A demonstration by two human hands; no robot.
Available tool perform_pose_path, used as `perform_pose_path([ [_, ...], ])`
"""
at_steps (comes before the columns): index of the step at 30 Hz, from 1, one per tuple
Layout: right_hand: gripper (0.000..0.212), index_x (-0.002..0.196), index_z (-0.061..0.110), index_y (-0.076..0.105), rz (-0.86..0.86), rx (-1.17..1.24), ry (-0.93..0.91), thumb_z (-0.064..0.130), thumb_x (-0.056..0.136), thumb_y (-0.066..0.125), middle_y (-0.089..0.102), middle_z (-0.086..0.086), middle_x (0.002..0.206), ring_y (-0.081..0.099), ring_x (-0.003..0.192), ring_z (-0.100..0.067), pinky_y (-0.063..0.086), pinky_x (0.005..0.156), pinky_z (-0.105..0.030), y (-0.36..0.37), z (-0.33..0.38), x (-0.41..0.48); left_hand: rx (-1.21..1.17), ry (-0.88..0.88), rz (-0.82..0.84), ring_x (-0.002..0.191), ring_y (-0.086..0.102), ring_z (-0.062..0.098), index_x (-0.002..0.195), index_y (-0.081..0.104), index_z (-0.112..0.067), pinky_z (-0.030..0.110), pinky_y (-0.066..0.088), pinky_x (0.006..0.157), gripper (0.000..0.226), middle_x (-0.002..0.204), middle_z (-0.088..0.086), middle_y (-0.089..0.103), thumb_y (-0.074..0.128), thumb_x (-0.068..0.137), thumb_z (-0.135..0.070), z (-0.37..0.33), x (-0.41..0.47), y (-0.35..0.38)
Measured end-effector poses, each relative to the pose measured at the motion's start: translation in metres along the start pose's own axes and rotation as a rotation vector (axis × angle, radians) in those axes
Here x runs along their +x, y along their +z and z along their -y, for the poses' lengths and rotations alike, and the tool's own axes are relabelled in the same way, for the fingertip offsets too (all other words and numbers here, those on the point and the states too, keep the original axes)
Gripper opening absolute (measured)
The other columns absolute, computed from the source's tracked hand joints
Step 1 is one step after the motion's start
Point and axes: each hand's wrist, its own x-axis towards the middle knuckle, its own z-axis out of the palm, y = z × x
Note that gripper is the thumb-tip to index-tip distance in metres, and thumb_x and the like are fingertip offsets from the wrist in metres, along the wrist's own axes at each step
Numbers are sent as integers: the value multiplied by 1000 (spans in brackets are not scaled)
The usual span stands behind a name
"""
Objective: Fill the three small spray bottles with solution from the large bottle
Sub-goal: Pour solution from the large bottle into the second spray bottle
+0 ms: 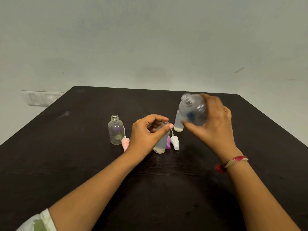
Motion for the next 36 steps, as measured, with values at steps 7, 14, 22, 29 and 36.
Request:
perform_pose_path([
  [7,72,122,18,49,-228,169,355,57,67,76,53,0,118,51,107,-14,47,93,-43,-3,-4,1,38,1,-3,81,68,8,92,72,-19,24,57,74,16,88,-6,73,78,78,-22,-1,-1,-1],
  [14,80,132,21,39,-281,283,530,44,68,80,47,1,131,49,118,-18,44,100,-44,3,-27,-1,45,9,-12,82,67,3,91,71,-21,17,54,73,16,87,-11,71,78,77,-21,-3,0,-2],
  [22,83,136,22,35,-226,313,584,36,69,82,45,-1,136,46,122,-19,42,103,-39,13,-38,-4,82,-4,-110,84,68,4,90,70,-26,16,54,75,17,88,-11,71,79,77,-24,4,5,-6],
  [29,93,142,23,27,-179,346,605,39,69,81,36,-3,143,39,130,-22,36,109,-45,15,-42,-3,93,-16,-127,85,68,7,93,71,-24,20,54,77,17,89,-7,72,78,78,-25,8,9,-7],
  [36,91,145,24,26,-444,223,549,68,74,62,29,-1,147,25,138,-16,22,112,-52,2,-23,-1,181,27,-148,112,54,2,128,50,-25,13,48,85,56,112,-20,55,74,79,-37,6,8,-6],
])
